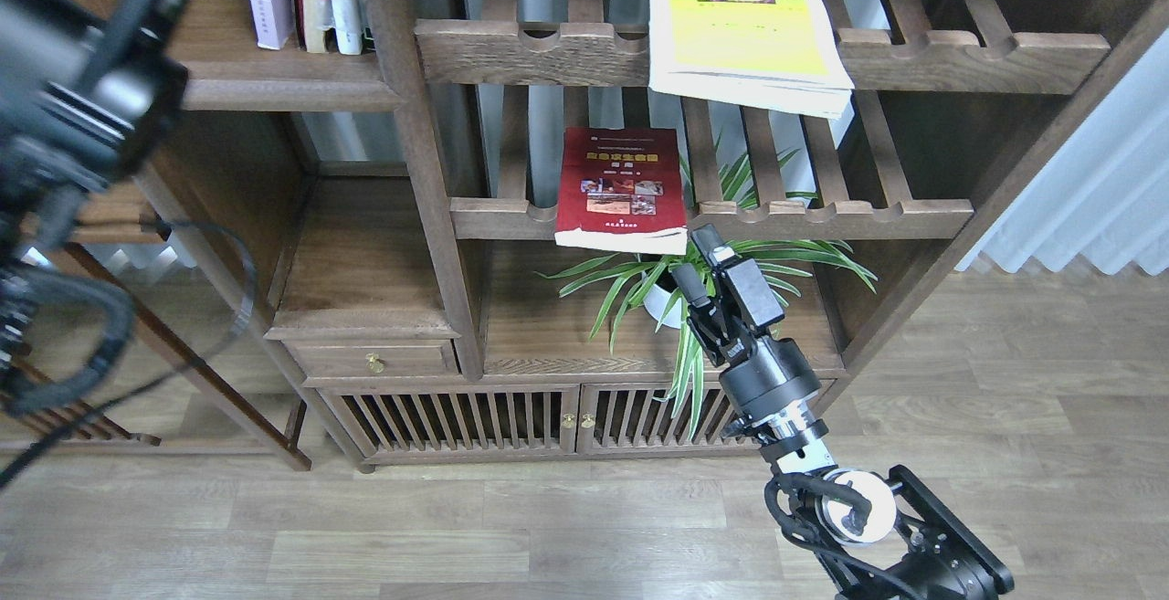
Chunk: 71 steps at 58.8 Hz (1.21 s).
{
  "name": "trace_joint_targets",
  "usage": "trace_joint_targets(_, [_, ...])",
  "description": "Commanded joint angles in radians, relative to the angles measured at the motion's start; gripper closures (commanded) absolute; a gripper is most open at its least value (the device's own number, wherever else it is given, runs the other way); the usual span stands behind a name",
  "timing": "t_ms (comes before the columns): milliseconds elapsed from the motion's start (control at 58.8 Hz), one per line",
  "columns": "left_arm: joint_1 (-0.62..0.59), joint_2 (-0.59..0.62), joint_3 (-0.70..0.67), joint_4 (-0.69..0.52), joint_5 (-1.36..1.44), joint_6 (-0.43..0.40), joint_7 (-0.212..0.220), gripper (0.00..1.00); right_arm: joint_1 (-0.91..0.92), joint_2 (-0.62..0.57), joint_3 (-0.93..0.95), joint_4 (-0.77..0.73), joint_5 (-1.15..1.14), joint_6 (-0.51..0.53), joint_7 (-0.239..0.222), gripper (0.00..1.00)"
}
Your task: Organize books on shelf
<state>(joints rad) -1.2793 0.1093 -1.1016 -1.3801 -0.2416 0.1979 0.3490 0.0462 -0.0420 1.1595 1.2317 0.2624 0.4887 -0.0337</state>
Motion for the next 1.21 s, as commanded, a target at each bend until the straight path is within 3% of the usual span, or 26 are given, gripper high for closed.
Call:
trace_joint_targets(0, [0.029, -0.022, 0.000, 0.000, 0.005, -0.020, 0.007, 0.00, 0.000, -0.002, 0.003, 0.000, 0.004, 0.000, 0.000, 0.02])
trace_joint_targets(119, [0.028, -0.026, 0.011, 0.000, 0.005, -0.037, 0.039, 0.00, 0.000, -0.004, 0.003, 0.000, 0.004, 0.000, 0.000, 0.02])
trace_joint_targets(238, [0.024, -0.045, 0.019, 0.000, 0.005, -0.037, 0.110, 0.00, 0.000, -0.004, 0.005, 0.000, 0.004, 0.000, 0.000, 0.02])
trace_joint_targets(323, [0.023, -0.072, 0.019, -0.002, 0.005, -0.037, 0.120, 0.00, 0.000, -0.002, 0.003, 0.000, 0.004, 0.000, 0.000, 0.02])
trace_joint_targets(749, [0.092, -0.109, 0.057, -0.002, 0.007, -0.037, 0.104, 0.00, 0.008, -0.010, 0.025, 0.000, 0.006, 0.000, 0.000, 0.02])
trace_joint_targets(970, [0.095, -0.109, 0.046, -0.002, 0.010, -0.032, 0.067, 0.00, 0.008, -0.009, 0.025, -0.001, 0.008, 0.000, 0.000, 0.02])
trace_joint_targets(1191, [0.178, -0.109, 0.057, -0.004, 0.177, -0.044, 0.070, 0.00, 0.008, -0.009, 0.025, -0.001, 0.017, 0.000, 0.000, 0.02])
